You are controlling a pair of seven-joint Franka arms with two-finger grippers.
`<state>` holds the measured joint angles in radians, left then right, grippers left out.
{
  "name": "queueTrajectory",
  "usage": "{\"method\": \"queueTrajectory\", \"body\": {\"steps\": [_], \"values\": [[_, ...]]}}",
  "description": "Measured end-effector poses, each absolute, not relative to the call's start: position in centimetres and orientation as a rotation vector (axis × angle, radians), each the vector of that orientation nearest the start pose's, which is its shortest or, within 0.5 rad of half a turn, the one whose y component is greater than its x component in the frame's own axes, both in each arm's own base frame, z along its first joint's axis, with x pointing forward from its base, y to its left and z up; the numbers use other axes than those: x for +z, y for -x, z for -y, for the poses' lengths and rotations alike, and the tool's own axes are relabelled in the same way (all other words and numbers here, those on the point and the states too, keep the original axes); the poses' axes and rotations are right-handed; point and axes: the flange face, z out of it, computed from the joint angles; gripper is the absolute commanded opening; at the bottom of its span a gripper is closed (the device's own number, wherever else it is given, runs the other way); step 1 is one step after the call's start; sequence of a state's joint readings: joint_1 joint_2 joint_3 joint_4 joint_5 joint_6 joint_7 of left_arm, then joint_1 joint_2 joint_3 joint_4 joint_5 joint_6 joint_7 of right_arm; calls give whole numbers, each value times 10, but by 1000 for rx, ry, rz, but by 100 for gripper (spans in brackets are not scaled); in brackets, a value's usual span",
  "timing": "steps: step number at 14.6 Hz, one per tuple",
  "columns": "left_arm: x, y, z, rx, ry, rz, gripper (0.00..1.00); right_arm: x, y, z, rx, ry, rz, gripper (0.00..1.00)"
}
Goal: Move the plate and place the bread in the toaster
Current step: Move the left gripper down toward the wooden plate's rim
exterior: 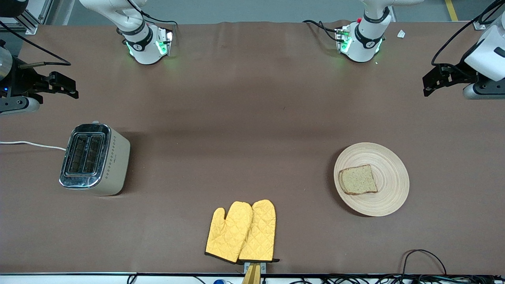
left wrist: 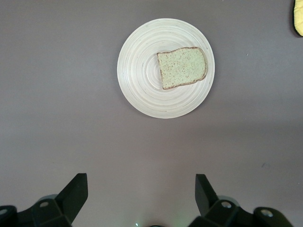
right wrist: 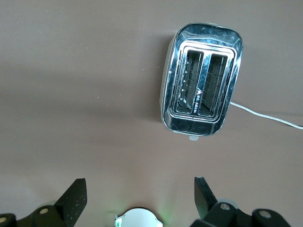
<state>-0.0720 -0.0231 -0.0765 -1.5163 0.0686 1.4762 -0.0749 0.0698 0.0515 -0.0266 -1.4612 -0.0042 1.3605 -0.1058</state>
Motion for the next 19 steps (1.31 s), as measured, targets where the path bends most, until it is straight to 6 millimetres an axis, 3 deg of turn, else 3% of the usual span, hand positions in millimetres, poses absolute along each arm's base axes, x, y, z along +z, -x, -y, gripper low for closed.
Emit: {"method": "queueTrajectory", "body": {"steps": [6,10,16,19], "values": [[653,-534,71,18,3068,-99,100,630,-547,-24,240,3124,232,100],[649,-542,59,27,3096,-59,100,630,-547,-24,240,3125,232,100],[606,-585,-8,30,3251,162,100,629,-547,-24,241,3124,233,100],[572,-608,-44,40,3363,319,100,629,-547,-24,241,3124,233,100]]}}
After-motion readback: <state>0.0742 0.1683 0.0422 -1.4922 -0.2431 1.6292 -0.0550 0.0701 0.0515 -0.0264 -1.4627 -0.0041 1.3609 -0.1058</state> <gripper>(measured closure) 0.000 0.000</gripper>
